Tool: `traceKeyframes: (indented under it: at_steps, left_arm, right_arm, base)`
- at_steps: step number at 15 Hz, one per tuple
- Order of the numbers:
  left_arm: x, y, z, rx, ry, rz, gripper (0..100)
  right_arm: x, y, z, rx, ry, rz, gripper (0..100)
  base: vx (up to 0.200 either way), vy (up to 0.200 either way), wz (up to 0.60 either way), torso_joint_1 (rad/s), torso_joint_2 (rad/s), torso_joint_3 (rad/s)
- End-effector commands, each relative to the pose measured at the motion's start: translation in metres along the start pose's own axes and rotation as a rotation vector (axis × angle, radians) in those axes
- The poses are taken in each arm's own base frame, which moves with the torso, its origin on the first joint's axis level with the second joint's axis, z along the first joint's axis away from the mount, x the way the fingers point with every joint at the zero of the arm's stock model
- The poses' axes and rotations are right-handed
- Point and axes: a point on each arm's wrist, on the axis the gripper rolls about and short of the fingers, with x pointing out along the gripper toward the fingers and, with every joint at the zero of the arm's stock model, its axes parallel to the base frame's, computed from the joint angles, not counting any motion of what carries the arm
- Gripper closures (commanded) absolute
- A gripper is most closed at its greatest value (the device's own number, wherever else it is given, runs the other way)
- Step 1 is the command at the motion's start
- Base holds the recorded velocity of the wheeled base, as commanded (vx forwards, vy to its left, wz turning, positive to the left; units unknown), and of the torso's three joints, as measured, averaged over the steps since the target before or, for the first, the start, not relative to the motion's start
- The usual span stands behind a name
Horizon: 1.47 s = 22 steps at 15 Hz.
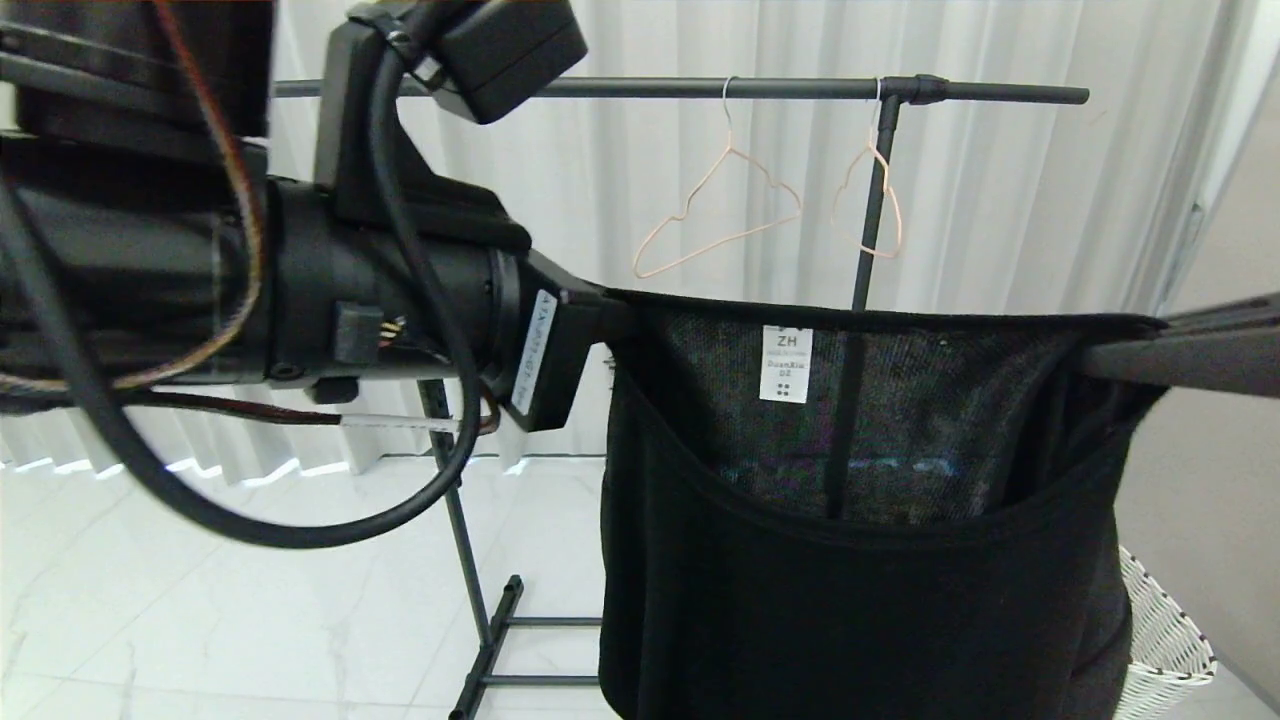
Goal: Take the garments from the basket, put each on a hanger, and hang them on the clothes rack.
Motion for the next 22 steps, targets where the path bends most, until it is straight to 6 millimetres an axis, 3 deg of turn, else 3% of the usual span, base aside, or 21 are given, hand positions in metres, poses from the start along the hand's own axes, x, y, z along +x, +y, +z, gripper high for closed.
traceKeyframes:
  at_steps: [1, 5, 8, 11, 15, 18, 19, 22]
  left_arm:
    - [-0.044, -0.012, -0.016, -0.015, -0.025, -0.027, 100]
    - [-0.056, -0.046, -0.032, -0.056, -0.004, -0.176, 100]
    - [-0.057, -0.054, -0.036, -0.036, 0.006, -0.198, 100]
    - [-0.054, -0.049, -0.033, -0.036, 0.005, -0.137, 100]
    - [-0.015, -0.019, -0.007, -0.061, -0.021, 0.062, 100]
    - [-0.007, -0.017, -0.008, -0.061, -0.009, 0.099, 100]
    - [-0.007, -0.018, -0.009, -0.061, -0.005, 0.097, 100]
    - [-0.007, -0.017, -0.009, -0.061, 0.0, 0.123, 100]
  right_arm:
    - [0.032, -0.015, 0.015, 0.012, -0.01, -0.031, 100]
    - [0.062, -0.021, 0.034, 0.001, -0.036, 0.019, 100]
    - [0.068, -0.021, 0.039, -0.002, -0.04, 0.023, 100]
    - [0.056, -0.019, 0.037, -0.003, -0.043, 0.012, 100]
    - [0.013, -0.01, 0.016, 0.019, 0.031, -0.008, 100]
    - [0.012, -0.008, 0.009, 0.021, 0.053, -0.005, 100]
    - [0.014, -0.008, 0.008, 0.021, 0.059, -0.002, 0]
    - [0.009, -0.006, 0.003, 0.024, 0.069, 0.003, 0]
  base:
    - [0.0, 0.0, 0.0, 0.0, 0.0, 0.0]
    - [0.0, 0.0, 0.0, 0.0, 0.0, 0.0]
    - [0.0, 0.0, 0.0, 0.0, 0.0, 0.0]
    - [0.0, 0.0, 0.0, 0.0, 0.0, 0.0]
    - [0.0, 0.0, 0.0, 0.0, 0.0, 0.0]
    - [0.0, 0.0, 0.0, 0.0, 0.0, 0.0]
    - [0.0, 0.0, 0.0, 0.0, 0.0, 0.0]
    - [0.0, 0.0, 0.0, 0.0, 0.0, 0.0]
